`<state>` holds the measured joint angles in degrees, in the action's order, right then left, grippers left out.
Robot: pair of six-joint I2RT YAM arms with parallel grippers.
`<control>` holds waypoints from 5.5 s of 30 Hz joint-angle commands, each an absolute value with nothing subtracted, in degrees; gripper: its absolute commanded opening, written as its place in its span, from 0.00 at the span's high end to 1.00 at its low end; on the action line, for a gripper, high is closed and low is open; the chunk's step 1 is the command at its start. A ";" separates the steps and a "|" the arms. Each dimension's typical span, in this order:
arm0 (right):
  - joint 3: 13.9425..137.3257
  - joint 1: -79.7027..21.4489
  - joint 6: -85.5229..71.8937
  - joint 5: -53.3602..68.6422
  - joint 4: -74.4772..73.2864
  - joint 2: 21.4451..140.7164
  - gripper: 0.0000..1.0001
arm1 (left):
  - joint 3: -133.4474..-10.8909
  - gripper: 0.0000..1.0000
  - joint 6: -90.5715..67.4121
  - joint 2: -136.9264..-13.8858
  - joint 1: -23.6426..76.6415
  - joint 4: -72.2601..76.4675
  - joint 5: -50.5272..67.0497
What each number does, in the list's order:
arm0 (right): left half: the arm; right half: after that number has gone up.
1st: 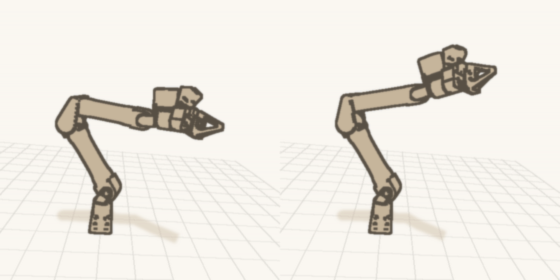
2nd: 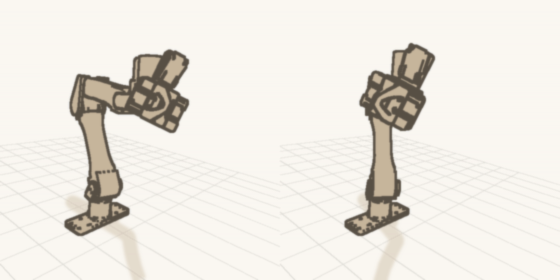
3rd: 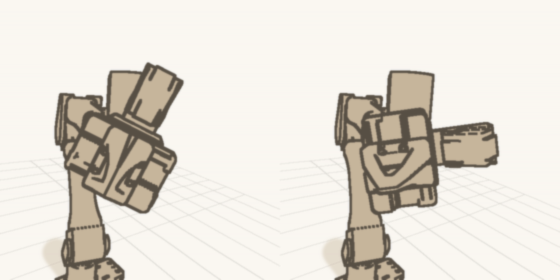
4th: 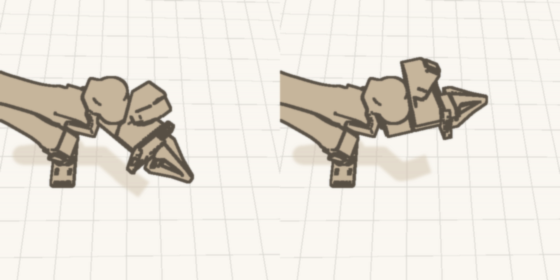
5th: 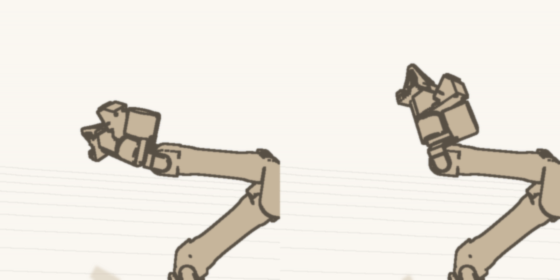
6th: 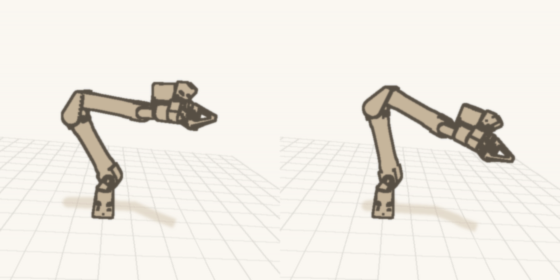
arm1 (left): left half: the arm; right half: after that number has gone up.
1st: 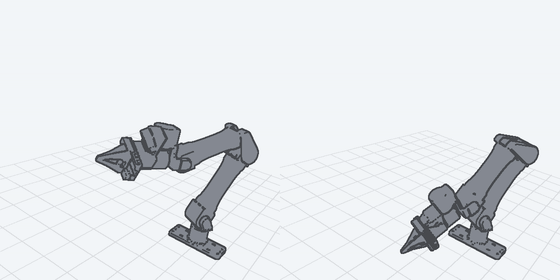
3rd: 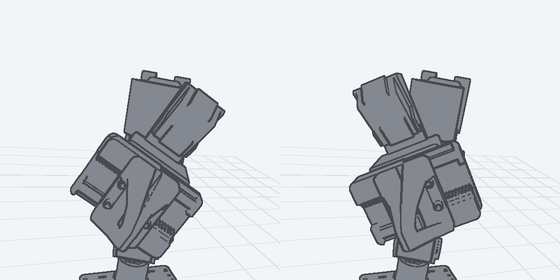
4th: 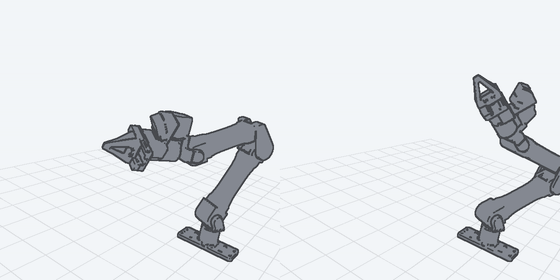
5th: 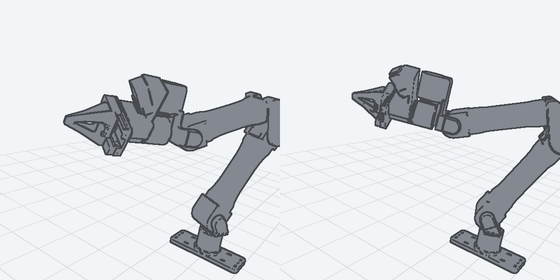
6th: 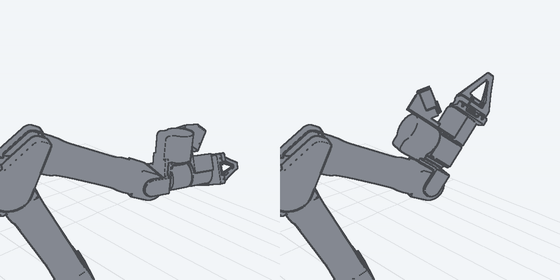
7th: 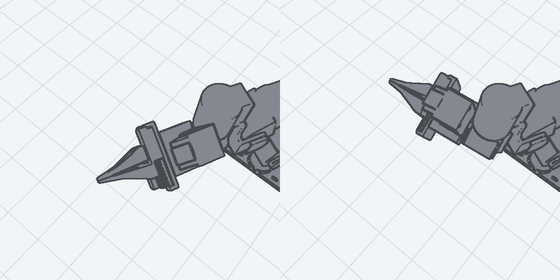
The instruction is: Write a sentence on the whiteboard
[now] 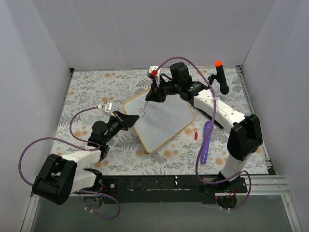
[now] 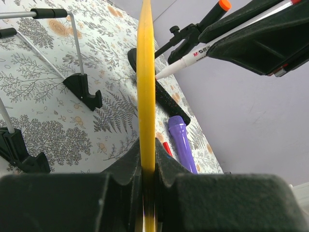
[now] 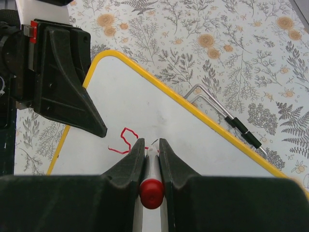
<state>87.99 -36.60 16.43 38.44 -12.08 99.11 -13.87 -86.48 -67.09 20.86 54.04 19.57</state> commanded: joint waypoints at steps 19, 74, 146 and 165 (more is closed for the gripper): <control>89.74 -36.56 15.03 39.90 -9.67 99.85 0.99 | -15.64 1.00 -85.87 -66.09 21.09 59.50 21.62; 87.18 -34.89 15.21 39.46 -8.88 97.55 0.99 | -14.85 1.00 -86.31 -66.09 21.18 60.47 21.62; 85.87 -34.01 12.83 44.47 -8.79 97.65 0.99 | -14.06 1.00 -86.57 -67.15 21.09 62.23 22.06; 85.87 -33.93 13.62 41.49 -8.96 97.74 0.99 | -13.97 1.00 -86.66 -67.15 21.09 62.49 22.06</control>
<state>85.19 -34.02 13.37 42.35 -10.41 98.85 -13.58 -86.41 -68.27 20.80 55.99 20.49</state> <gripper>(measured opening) 0.186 0.053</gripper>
